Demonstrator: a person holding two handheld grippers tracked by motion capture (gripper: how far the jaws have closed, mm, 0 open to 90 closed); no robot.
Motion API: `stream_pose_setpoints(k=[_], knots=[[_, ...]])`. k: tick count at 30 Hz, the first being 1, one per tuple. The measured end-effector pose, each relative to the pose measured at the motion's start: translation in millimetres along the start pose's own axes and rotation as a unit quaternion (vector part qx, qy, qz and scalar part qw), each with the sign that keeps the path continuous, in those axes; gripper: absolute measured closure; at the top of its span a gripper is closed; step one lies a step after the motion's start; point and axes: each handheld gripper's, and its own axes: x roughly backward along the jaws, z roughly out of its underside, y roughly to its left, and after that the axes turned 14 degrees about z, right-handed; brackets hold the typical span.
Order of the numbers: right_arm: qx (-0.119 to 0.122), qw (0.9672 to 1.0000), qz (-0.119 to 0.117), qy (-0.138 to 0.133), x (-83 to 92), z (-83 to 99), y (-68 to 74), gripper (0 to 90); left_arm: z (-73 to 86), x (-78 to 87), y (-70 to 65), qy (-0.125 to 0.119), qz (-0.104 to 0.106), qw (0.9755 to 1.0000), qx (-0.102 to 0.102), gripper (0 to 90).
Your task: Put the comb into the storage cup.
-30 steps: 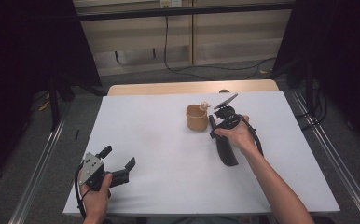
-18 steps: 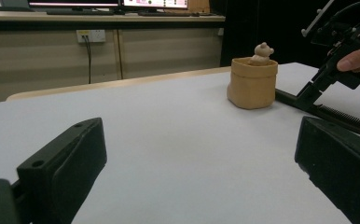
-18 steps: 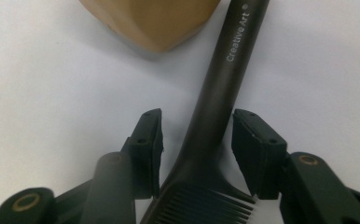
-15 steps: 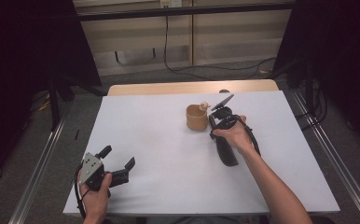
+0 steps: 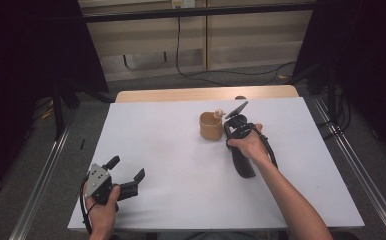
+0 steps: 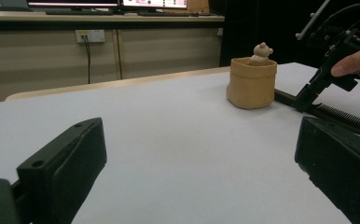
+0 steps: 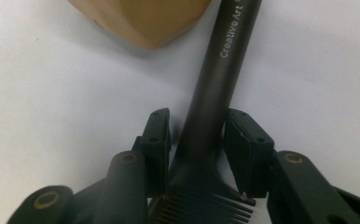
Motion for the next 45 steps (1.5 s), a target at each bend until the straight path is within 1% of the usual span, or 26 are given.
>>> stream_pose_setpoints(k=[2,3,5,6,12,20,29,35,37,45], knots=[[-0.003,1.0000,0.004,0.002,-0.1,-0.2,0.3,63.0,0.0,0.0,-0.3,0.000,0.001,1.0000,0.001,2.4],[-0.004,1.0000,0.005,0.001,-0.1,-0.1,0.3,62.5,0.0,-0.1,-0.1,0.000,0.000,1.0000,0.000,2.4],[-0.001,1.0000,0.004,0.001,0.0,0.2,0.0,63.4,0.2,-0.4,-0.2,0.000,0.000,1.0000,0.002,2.4],[-0.005,1.0000,0.004,0.001,-0.1,0.3,0.0,64.5,0.2,-0.3,0.0,0.002,0.001,1.0000,0.000,2.4],[-0.005,1.0000,0.008,0.000,-0.1,0.9,0.0,65.4,0.2,-0.3,-0.1,0.004,0.000,1.0000,-0.002,2.4],[-0.023,0.9997,0.008,0.000,-0.4,1.5,-1.4,68.0,0.1,-0.2,0.1,0.004,0.001,1.0000,-0.002,2.4],[-0.055,0.9985,0.000,0.003,-0.1,2.4,-5.0,70.8,0.2,0.4,1.3,0.006,0.000,1.0000,-0.003,2.4],[-0.071,0.9975,-0.004,0.002,0.0,3.3,-8.7,72.3,0.4,0.3,1.4,0.007,-0.001,1.0000,-0.003,2.4],[-0.071,0.9975,-0.003,-0.002,0.3,3.9,-10.6,72.5,0.6,0.1,1.4,0.007,0.000,1.0000,-0.002,2.4],[-0.080,0.9965,-0.018,-0.009,4.5,4.8,-13.2,72.7,0.4,0.2,1.4,0.007,-0.001,1.0000,-0.004,2.4]])
